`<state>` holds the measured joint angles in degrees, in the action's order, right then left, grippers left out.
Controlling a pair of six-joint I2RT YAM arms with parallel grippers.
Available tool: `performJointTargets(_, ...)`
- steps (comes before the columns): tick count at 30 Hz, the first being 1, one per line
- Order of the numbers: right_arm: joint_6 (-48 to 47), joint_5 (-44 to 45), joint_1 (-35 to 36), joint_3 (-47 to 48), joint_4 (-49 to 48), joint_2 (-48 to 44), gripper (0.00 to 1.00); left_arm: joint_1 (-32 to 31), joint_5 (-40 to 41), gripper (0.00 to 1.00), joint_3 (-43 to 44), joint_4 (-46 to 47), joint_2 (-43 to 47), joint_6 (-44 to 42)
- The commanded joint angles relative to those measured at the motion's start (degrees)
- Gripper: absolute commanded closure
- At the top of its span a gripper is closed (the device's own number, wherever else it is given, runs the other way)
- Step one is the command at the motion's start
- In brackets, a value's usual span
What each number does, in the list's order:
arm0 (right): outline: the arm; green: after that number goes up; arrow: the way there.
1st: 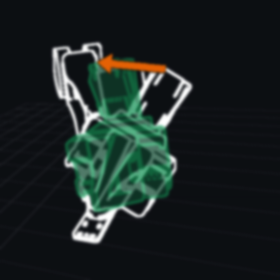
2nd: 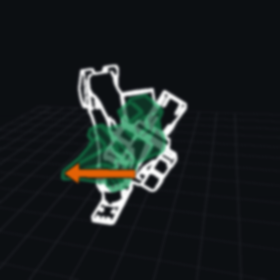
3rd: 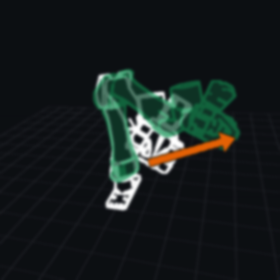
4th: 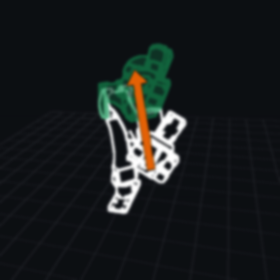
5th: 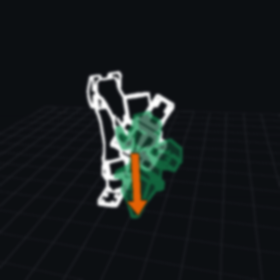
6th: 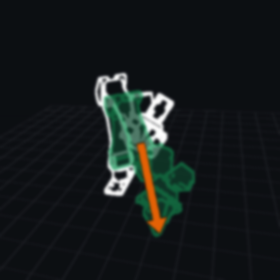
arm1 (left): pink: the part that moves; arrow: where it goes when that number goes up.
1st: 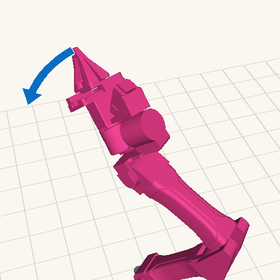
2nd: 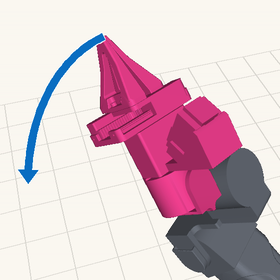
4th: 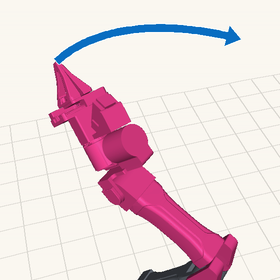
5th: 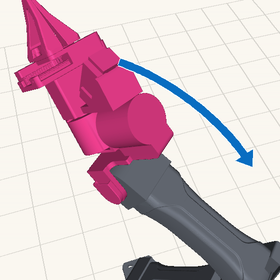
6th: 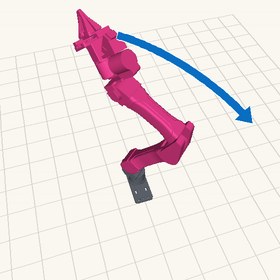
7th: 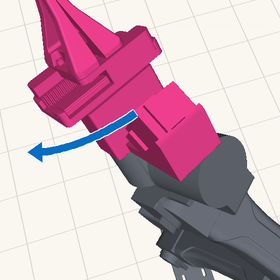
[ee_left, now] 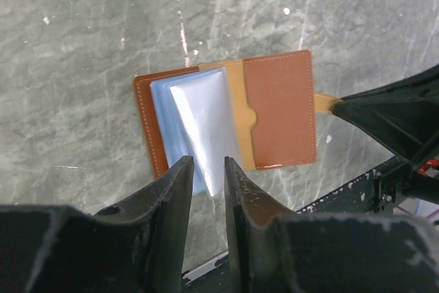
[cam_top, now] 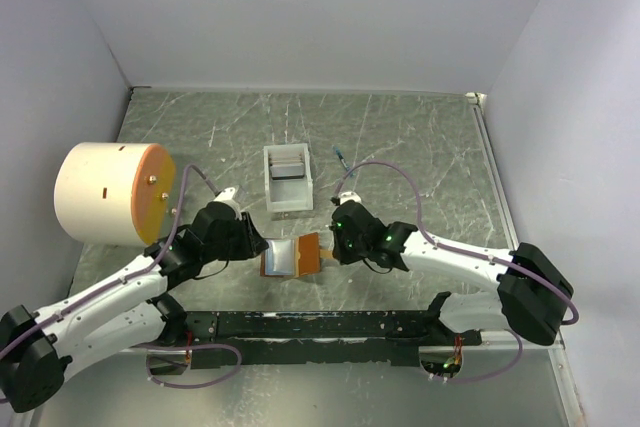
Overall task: Put the credit cards into the card holder
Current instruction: Open the card holder at the center of the board.
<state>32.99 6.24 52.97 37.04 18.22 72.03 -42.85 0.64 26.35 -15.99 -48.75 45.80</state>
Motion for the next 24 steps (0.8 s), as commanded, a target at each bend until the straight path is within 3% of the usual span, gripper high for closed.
performJointTargets(1, 0.65, 1.99, -0.43, -1.52, -0.69, -1.54, 1.00, -0.14, 4.79, 0.66, 0.14, -2.06, -0.83, 1.91)
performJointTargets(10, 1.02, 0.83, -0.65, -2.38, -1.33, -2.29, 1.00, -0.12, -0.18, 0.79, -2.54, 4.08, -6.78, 2.70)
performJointTargets(14, 1.11, 0.61, -0.64, -2.54, -1.27, -2.79, 1.00, -0.18, -2.70, 0.74, -2.43, 6.82, -9.95, 2.39)
performJointTargets(24, 1.71, -0.34, -0.59, -2.67, -1.59, -3.52, 1.00, -0.13, -6.36, 0.76, -2.58, 11.40, -15.84, 2.67)
